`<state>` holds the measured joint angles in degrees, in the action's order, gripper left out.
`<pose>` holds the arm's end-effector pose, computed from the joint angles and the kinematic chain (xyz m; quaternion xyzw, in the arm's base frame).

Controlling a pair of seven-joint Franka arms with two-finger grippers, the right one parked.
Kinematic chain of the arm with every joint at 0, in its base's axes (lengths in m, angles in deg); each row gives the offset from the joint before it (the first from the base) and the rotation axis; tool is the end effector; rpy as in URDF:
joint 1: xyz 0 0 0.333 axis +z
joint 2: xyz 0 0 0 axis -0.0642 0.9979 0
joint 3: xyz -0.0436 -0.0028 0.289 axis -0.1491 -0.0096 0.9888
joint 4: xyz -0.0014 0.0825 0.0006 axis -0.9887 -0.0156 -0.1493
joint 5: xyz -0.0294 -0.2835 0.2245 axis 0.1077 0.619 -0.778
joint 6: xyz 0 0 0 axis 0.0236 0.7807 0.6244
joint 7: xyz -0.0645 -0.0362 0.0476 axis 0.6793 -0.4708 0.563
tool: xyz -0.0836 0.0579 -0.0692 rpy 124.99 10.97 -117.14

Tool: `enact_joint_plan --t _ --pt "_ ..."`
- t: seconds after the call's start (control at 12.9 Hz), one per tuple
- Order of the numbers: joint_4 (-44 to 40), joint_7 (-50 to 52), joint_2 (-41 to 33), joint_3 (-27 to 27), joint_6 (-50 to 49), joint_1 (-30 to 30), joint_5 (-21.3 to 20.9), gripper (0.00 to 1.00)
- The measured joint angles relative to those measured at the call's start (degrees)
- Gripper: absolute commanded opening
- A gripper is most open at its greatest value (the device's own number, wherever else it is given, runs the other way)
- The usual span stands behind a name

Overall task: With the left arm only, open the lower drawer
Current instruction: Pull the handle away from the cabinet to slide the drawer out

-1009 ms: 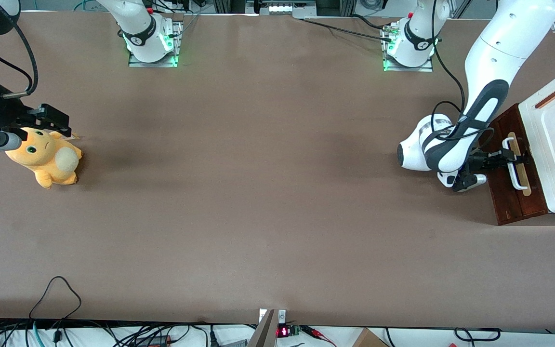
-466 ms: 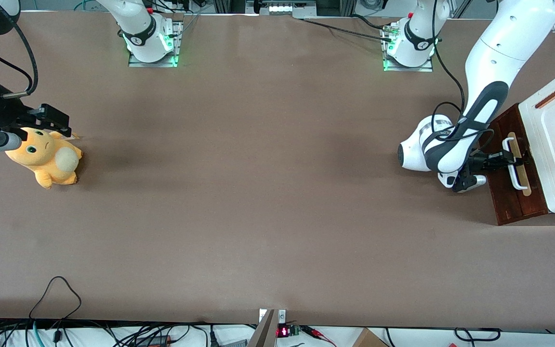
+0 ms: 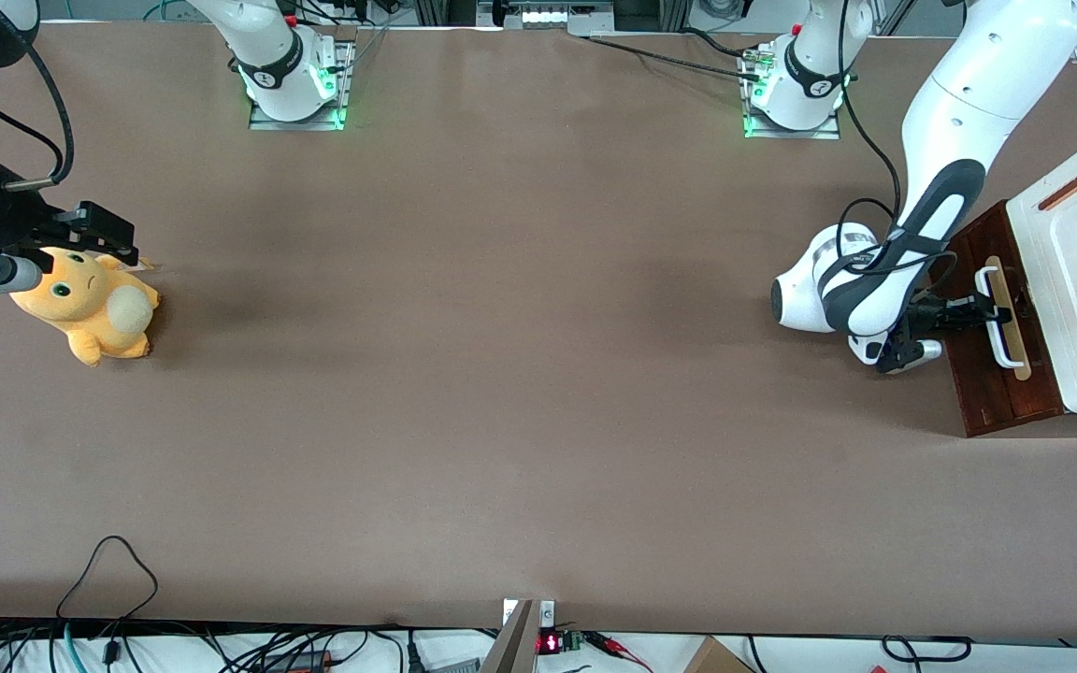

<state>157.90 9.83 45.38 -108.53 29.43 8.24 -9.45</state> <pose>0.4965 0.0564 0.1599 -0.7140 0.0220 -0.0074 0.6997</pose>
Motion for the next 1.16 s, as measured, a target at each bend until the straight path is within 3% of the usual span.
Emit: enact_joint_plan --t 0.23,0.54,0.7,0.85,0.93,1.09,1.16 --pt "0.18 0.01 0.02 -1.97 -0.32 0.27 0.02 0.00" --pt "0.89 0.17 0.05 -9.28 -2.67 -0.14 0.98 0.00" --pt "1.06 0.23 0.05 -10.39 -2.87 -0.92 1.08 0.03" --pt "1.08 0.23 0.10 -10.50 -2.87 -1.01 1.08 0.12" --pt "1.08 0.23 0.10 -10.50 -2.87 -1.00 1.08 0.30" --pt "0.85 -0.49 0.11 -10.78 -2.65 -1.06 0.75 0.98" --pt "0.41 -1.24 0.08 -11.17 -2.64 -1.18 0.66 1.00"
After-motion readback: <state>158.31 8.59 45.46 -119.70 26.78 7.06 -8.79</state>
